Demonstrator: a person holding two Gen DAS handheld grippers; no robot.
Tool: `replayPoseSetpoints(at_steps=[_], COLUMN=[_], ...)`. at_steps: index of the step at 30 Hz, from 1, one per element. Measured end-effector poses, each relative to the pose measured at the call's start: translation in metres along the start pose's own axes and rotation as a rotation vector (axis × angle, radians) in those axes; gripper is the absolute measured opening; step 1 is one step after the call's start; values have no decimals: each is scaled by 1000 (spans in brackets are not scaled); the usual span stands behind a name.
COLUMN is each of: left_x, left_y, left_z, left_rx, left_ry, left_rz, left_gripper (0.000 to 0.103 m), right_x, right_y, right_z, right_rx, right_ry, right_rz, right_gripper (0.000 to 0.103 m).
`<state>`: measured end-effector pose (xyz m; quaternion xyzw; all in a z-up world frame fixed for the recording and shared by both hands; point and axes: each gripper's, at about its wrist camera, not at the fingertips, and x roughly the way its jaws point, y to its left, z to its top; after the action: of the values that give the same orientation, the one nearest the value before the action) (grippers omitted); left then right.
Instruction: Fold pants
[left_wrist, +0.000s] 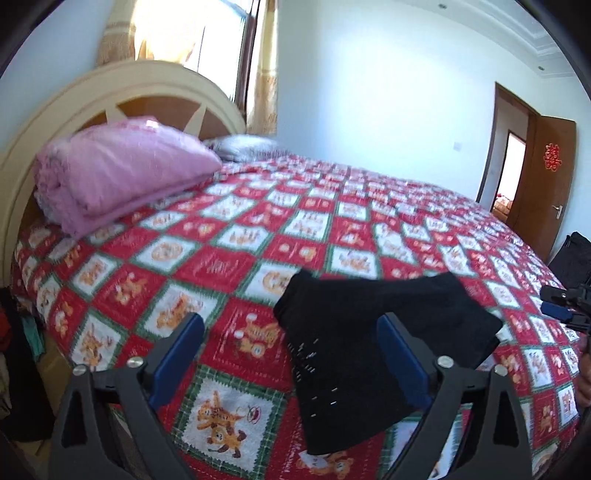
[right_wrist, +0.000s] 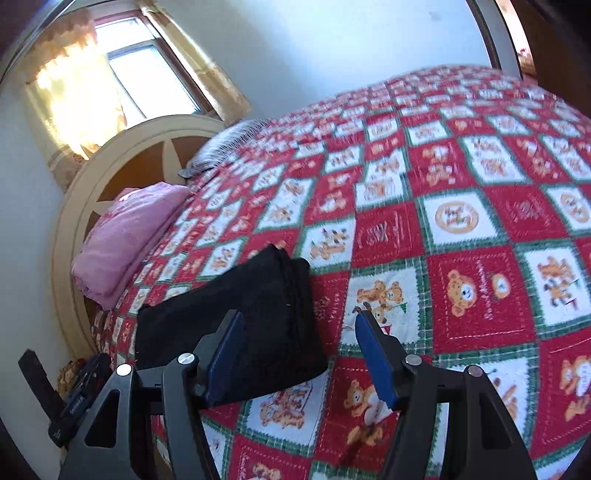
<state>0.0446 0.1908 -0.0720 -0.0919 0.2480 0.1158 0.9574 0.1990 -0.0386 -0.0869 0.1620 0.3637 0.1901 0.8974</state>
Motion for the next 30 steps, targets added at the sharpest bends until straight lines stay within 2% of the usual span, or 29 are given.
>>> replayPoseSetpoints(at_steps=[3, 5, 7, 9, 13, 19, 30], left_x=[-20, -33, -43, -53, -66, -77, -79], left_y=[-12, -19, -25, -31, -41, -48, -53], left_z=[11, 17, 21, 25, 28, 31, 28], left_rx=[25, 37, 48, 62, 92, 110, 112], left_ry=[-56, -87, -112, -131, -164, -189, -180], left_rz=[2, 0, -4, 1, 4, -4, -12], left_gripper=[103, 103, 103, 103, 103, 103, 103], right_x=[-37, -69, -96, -124, -151, -163, -152], right_y=[15, 26, 32, 37, 41, 51, 67], right_z=[-2, -6, -10, -15, -21, -29, -46], right_rx=[-78, -137, -173, -205, -235, -283, -339], right_ry=[-73, -148, -215, -284, -349, -383, -338], right_rz=[-35, -71, -90, -103, -112, -142, -113], right_gripper=[65, 70, 79, 81, 82, 82, 82])
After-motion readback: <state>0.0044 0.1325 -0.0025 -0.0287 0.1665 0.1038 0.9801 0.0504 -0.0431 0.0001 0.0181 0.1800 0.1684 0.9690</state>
